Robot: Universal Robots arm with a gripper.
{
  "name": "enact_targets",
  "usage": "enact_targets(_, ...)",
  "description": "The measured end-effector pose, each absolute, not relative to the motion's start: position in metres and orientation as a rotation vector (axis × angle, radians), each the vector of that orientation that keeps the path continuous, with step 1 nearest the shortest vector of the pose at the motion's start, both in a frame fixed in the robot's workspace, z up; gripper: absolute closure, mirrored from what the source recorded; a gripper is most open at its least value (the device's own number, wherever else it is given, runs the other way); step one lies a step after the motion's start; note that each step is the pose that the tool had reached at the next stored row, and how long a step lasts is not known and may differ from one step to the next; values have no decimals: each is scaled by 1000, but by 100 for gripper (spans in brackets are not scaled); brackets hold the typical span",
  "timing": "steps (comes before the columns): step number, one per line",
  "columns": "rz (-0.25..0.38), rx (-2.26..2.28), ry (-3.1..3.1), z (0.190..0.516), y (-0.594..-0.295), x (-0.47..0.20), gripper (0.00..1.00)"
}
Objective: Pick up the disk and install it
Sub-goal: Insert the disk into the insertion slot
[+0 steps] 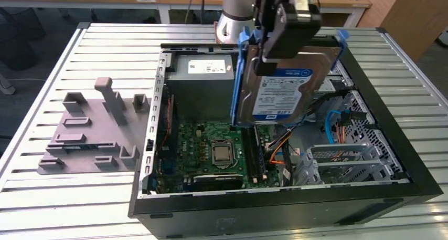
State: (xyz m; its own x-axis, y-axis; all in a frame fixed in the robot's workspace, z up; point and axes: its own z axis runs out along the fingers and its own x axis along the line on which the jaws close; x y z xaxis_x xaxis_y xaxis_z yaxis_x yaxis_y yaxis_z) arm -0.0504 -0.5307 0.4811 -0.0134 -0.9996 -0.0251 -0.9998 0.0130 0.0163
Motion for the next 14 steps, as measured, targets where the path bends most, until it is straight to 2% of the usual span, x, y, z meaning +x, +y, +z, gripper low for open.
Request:
enact_targets(5, 46, -2202, 2231, 479, -534, -37, 64)
enact_targets(14, 46, -2202, 2231, 471, -558, -33, 64)
